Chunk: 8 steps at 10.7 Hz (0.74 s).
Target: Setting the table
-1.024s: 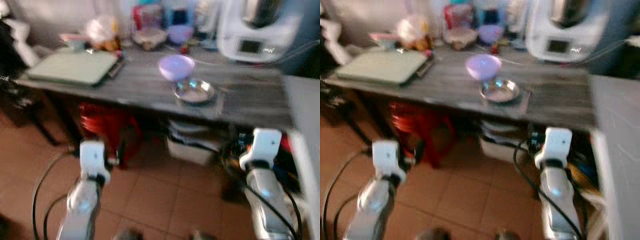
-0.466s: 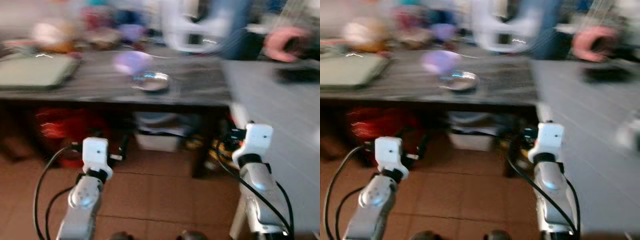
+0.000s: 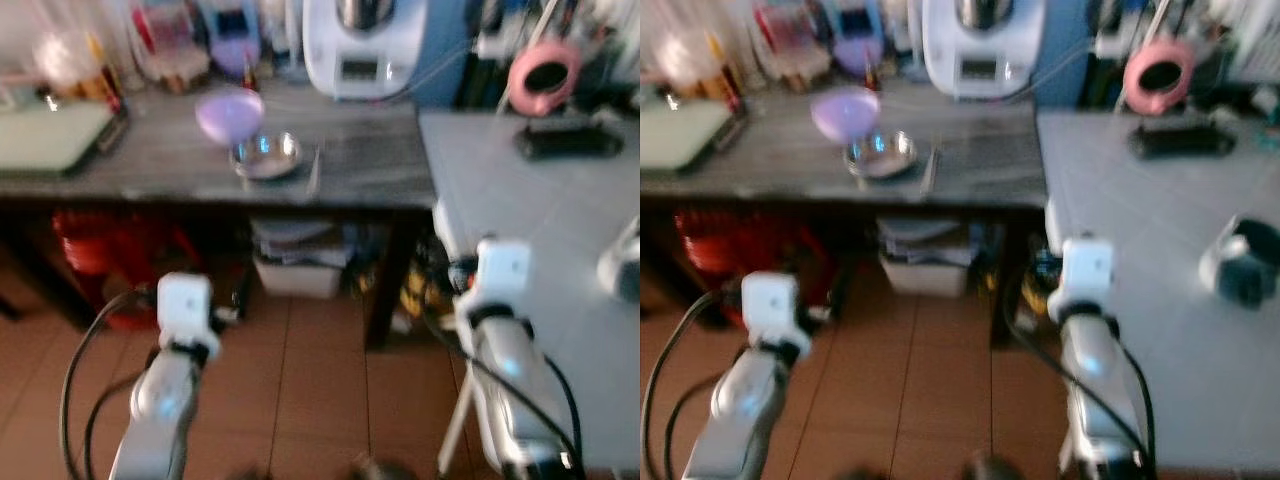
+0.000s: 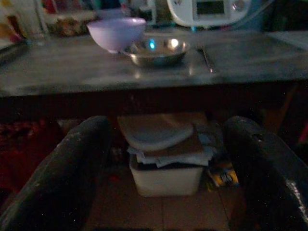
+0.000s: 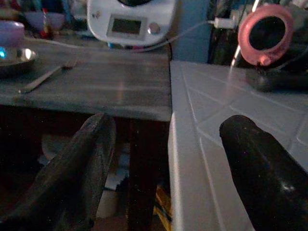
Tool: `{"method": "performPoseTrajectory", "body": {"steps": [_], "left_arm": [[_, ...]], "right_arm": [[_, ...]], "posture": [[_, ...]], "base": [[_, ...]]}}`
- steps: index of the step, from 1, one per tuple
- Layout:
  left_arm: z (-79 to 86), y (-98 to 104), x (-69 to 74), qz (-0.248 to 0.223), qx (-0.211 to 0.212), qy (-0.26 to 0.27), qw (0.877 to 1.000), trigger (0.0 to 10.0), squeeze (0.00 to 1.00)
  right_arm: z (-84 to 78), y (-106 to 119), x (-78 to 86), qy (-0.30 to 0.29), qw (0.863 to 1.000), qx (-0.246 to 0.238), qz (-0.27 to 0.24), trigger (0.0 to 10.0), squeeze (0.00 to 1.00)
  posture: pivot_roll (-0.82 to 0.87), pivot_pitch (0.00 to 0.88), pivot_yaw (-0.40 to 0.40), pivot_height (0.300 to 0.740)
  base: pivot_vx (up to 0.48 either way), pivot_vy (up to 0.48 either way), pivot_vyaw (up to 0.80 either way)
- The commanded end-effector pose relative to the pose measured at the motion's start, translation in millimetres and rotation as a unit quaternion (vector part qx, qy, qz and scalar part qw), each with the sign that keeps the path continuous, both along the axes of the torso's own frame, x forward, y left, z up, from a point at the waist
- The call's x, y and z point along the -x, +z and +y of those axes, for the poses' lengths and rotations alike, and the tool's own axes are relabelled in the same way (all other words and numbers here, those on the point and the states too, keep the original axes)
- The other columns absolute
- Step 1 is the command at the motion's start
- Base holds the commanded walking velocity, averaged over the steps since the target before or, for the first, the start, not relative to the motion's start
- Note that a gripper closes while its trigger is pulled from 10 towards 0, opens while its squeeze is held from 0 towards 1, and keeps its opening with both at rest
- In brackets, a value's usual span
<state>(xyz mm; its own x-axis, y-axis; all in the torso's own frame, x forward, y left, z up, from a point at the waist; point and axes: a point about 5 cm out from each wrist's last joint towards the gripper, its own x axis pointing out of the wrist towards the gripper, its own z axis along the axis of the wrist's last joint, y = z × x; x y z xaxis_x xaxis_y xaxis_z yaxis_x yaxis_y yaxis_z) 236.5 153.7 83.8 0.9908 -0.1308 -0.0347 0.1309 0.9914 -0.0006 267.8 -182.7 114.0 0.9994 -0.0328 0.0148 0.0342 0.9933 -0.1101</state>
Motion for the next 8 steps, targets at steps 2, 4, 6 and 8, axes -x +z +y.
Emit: {"method": "performPoseTrajectory", "body": {"steps": [2, 4, 6, 8], "left_arm": [[2.1, -1.7, -1.5, 0.014, 0.010, 0.013, 1.000, 10.0, 0.00], [1.2, -2.2, -1.6, 0.015, 0.006, 0.013, 1.000, 10.0, 0.00], [-0.7, -1.8, -1.6, 0.014, 0.005, 0.011, 1.000, 10.0, 0.00], [-0.7, -2.4, -0.7, 0.015, 0.002, 0.012, 1.000, 10.0, 0.00]], "right_arm": [[-0.7, 1.0, -2.1, 0.006, 1.000, -0.012, 0.007, 10.0, 0.00], [-2.2, 2.5, -2.7, 0.008, 0.999, -0.035, 0.008, 10.0, 0.00], [-4.4, 5.3, -4.0, 0.007, 0.999, -0.037, 0.003, 10.0, 0.00], [-5.8, 6.7, -4.5, 0.005, 0.999, -0.036, 0.001, 10.0, 0.00]], "posture": [[-0.06, 0.000, 0.041, 0.740], [-0.06, 0.000, 0.040, 0.740], [-0.06, 0.000, 0.038, 0.740], [-0.06, 0.000, 0.037, 0.740]], "base": [[0.000, 0.000, 0.00], [-0.127, 0.000, 0.00], [-0.263, 0.000, 0.00], [-0.266, 0.000, 0.00]]}}
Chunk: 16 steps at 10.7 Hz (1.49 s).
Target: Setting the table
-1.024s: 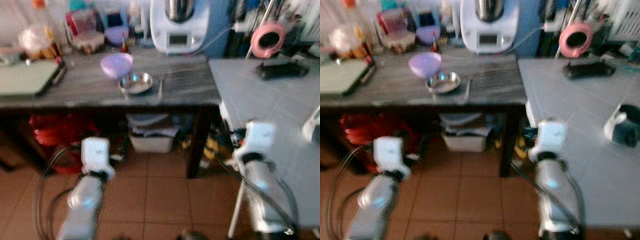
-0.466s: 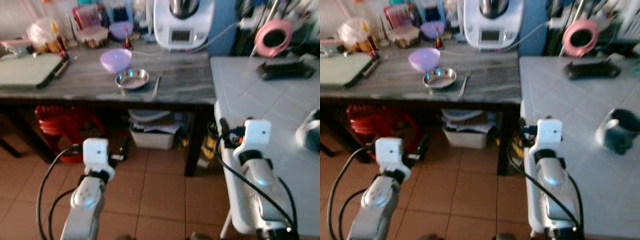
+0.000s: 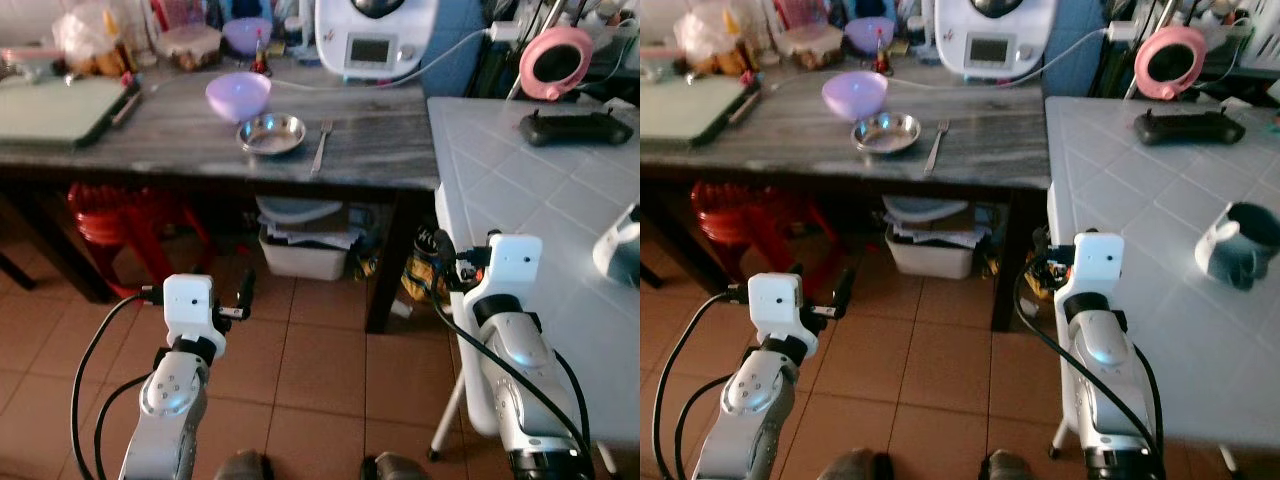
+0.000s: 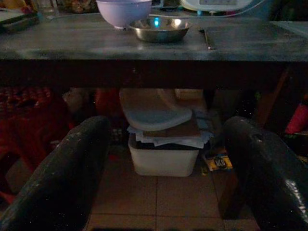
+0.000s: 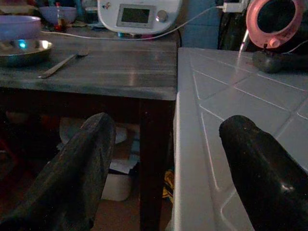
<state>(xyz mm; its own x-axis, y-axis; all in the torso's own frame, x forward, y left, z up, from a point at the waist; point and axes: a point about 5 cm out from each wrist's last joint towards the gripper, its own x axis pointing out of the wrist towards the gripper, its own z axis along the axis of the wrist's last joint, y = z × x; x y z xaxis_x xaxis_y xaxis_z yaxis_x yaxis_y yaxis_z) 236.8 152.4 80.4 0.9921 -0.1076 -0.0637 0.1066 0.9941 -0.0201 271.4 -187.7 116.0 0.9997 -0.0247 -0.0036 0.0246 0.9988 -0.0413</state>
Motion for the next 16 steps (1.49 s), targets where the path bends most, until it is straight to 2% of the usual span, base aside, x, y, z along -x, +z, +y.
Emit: {"method": "performPoseTrajectory", "body": {"steps": [1, 5, 13, 16], "left_arm": [[0.6, 0.9, -0.1, 0.000, -0.007, -0.001, 1.000, 10.0, 0.00], [-1.0, 4.0, 0.8, -0.008, -0.016, -0.020, 1.000, 10.0, 0.00], [-5.4, 8.7, 1.9, -0.017, -0.020, -0.042, 0.999, 10.0, 0.00], [-5.6, 8.4, 4.0, -0.014, -0.023, -0.045, 0.999, 10.0, 0.00]], "right_arm": [[-1.2, 5.3, -1.0, -0.001, 1.000, -0.002, -0.008, 10.0, 0.00], [-4.1, 7.0, 0.0, -0.016, 1.000, 0.000, -0.018, 10.0, 0.00], [-2.5, 8.3, -3.2, -0.021, 1.000, -0.010, -0.021, 10.0, 0.00], [-1.6, 6.2, -1.8, -0.021, 1.000, -0.012, -0.017, 10.0, 0.00]], "posture": [[-0.06, 0.000, 0.038, 0.740], [-0.06, 0.000, 0.042, 0.740], [-0.06, 0.016, 0.055, 0.740], [-0.05, 0.025, 0.059, 0.740]], "base": [[-0.255, 0.000, 0.00], [0.000, 0.000, 0.00], [0.000, -0.454, 0.00], [0.000, -0.429, -0.47]]}}
